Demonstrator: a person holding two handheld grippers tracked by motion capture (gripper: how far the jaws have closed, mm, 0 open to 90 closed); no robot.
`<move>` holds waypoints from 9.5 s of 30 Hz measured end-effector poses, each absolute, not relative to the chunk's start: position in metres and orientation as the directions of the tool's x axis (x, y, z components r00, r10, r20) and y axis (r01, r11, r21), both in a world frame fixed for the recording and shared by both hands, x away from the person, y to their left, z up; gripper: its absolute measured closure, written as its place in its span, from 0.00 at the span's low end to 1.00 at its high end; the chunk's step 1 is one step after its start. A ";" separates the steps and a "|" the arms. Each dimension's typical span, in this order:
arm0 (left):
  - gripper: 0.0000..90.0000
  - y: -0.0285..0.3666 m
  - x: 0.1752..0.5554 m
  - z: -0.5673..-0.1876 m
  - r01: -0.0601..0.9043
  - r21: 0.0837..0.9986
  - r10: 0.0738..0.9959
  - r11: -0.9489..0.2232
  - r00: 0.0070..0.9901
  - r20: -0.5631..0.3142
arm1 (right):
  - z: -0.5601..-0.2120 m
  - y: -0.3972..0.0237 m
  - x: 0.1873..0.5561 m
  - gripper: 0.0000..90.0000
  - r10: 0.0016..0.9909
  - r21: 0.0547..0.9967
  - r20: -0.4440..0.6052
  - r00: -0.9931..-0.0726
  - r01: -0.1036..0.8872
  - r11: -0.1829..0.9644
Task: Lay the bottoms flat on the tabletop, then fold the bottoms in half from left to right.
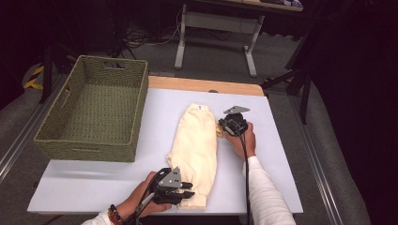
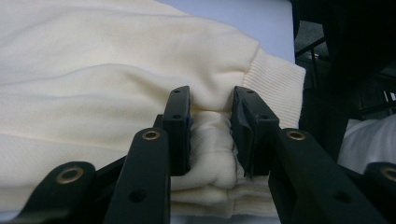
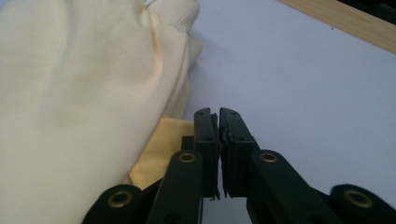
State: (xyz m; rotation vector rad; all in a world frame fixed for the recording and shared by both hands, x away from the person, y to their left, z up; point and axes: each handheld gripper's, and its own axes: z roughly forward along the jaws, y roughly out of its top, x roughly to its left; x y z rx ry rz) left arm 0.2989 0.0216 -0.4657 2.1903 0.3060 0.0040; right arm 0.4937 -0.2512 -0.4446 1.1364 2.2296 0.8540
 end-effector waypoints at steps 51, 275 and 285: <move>0.68 0.073 0.299 -0.421 0.090 0.877 0.370 -0.472 0.923 0.104 | -0.414 -0.260 0.427 0.89 0.792 0.873 -0.062 -0.608 0.351 0.338; 0.87 -0.009 0.516 -0.442 0.485 0.760 0.761 -0.434 0.648 0.021 | -0.429 -0.207 0.529 0.83 0.801 0.764 -0.126 -0.585 0.458 0.454; 0.88 -0.006 0.514 -0.420 0.430 0.810 0.782 -0.399 0.621 0.055 | -0.405 -0.203 0.525 0.83 0.827 0.832 -0.167 -0.537 0.373 0.410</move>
